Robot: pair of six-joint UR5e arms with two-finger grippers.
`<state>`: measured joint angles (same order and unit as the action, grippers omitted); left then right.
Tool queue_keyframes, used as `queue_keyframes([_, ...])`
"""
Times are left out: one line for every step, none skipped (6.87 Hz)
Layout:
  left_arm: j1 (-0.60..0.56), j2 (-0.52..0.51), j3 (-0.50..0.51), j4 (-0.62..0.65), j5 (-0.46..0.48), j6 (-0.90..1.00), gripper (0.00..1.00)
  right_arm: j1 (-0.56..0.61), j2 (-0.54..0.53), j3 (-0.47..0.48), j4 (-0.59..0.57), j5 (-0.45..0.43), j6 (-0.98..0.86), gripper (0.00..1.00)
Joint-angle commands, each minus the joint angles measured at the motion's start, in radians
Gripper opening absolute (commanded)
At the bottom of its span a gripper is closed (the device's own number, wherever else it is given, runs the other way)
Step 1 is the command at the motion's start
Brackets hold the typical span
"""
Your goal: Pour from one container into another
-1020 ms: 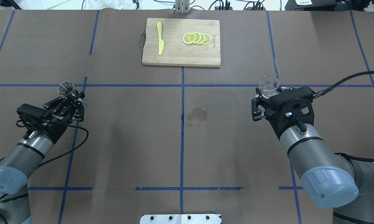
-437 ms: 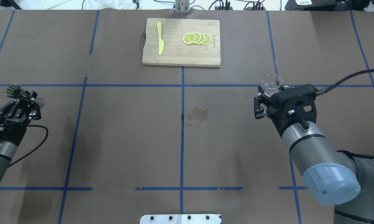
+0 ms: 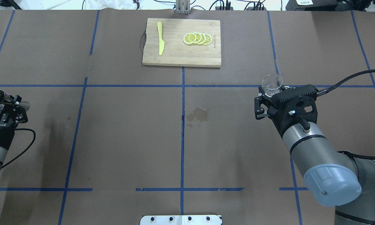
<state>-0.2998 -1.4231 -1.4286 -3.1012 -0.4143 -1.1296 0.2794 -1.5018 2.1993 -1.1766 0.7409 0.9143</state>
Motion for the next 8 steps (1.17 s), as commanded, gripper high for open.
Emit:
queue_keyframes([0.048, 0.004, 0.004, 0.001, 0.006, -0.036, 0.0, 0.0, 0.003, 0.0, 0.0, 0.0, 0.0, 0.0])
queue_keyframes([0.066, 0.004, 0.002, 0.003, 0.006, -0.036, 0.0, 0.0, 0.005, 0.0, 0.0, 0.0, 0.0, 0.0])
queue_keyframes([0.082, 0.003, 0.002, 0.018, 0.006, -0.036, 0.0, 0.0, 0.005, 0.0, 0.0, 0.0, 0.0, 0.0])
queue_keyframes([0.087, 0.003, 0.002, 0.026, 0.006, -0.035, 0.0, 0.0, 0.006, 0.002, 0.0, 0.0, 0.0, 0.0])
queue_keyframes([0.091, 0.003, 0.0, 0.036, 0.003, -0.035, 0.0, 0.0, 0.006, 0.002, 0.0, 0.0, 0.0, 0.0])
queue_keyframes([0.105, 0.003, -0.001, 0.038, -0.001, -0.035, 0.0, 0.0, 0.006, 0.002, 0.0, 0.0, 0.0, 0.0])
queue_keyframes([0.116, 0.003, -0.001, 0.039, -0.006, -0.036, 0.0, -0.002, 0.008, 0.004, 0.0, 0.0, 0.0, 0.0])
queue_keyframes([0.122, 0.003, 0.0, 0.039, -0.02, -0.036, 0.0, -0.002, 0.008, 0.004, 0.0, 0.0, 0.0, 0.0])
